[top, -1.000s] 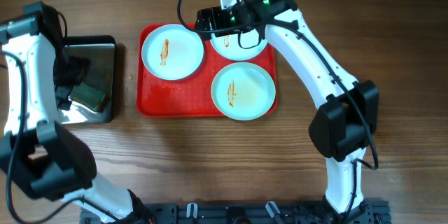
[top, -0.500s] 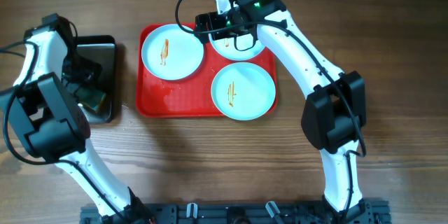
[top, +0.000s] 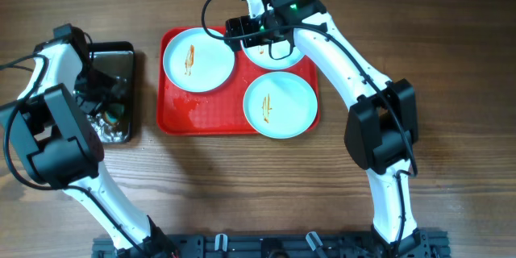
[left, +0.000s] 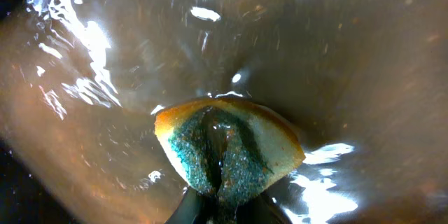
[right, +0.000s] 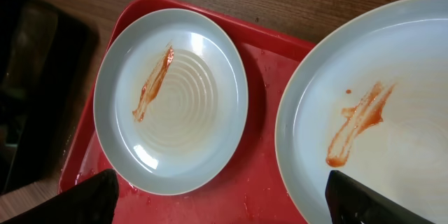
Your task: Clean dirty plates on tray and stack at the side
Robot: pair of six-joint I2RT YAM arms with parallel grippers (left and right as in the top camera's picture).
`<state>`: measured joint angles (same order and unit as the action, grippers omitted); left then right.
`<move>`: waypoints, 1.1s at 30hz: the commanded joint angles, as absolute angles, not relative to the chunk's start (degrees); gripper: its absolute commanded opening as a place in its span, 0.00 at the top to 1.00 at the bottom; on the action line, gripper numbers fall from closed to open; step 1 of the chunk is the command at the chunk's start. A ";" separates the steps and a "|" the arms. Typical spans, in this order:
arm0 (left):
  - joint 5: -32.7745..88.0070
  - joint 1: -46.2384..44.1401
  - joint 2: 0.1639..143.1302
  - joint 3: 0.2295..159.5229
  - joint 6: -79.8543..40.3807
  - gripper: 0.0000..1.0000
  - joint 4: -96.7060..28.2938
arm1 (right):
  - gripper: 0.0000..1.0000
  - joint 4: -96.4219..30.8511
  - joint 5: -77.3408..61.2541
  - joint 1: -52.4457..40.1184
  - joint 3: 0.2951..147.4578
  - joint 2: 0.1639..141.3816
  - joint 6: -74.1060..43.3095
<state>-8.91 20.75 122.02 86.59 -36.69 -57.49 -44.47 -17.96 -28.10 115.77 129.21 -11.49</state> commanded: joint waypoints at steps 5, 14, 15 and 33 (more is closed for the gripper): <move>-4.27 20.67 110.85 91.31 -25.69 0.96 -61.10 | 0.10 -42.37 -18.83 -30.76 116.90 129.99 -13.52; 2.11 15.22 96.36 91.61 -9.15 0.96 -56.42 | 0.44 -42.70 -9.87 -33.56 116.88 131.07 -23.24; 2.09 13.67 96.73 91.39 -9.13 0.96 -56.12 | 0.46 -43.20 -9.87 -33.56 116.88 131.85 -24.01; 2.13 -1.63 109.45 91.07 -9.39 0.96 -40.82 | 0.94 -41.19 -11.42 -33.56 116.88 142.41 -33.12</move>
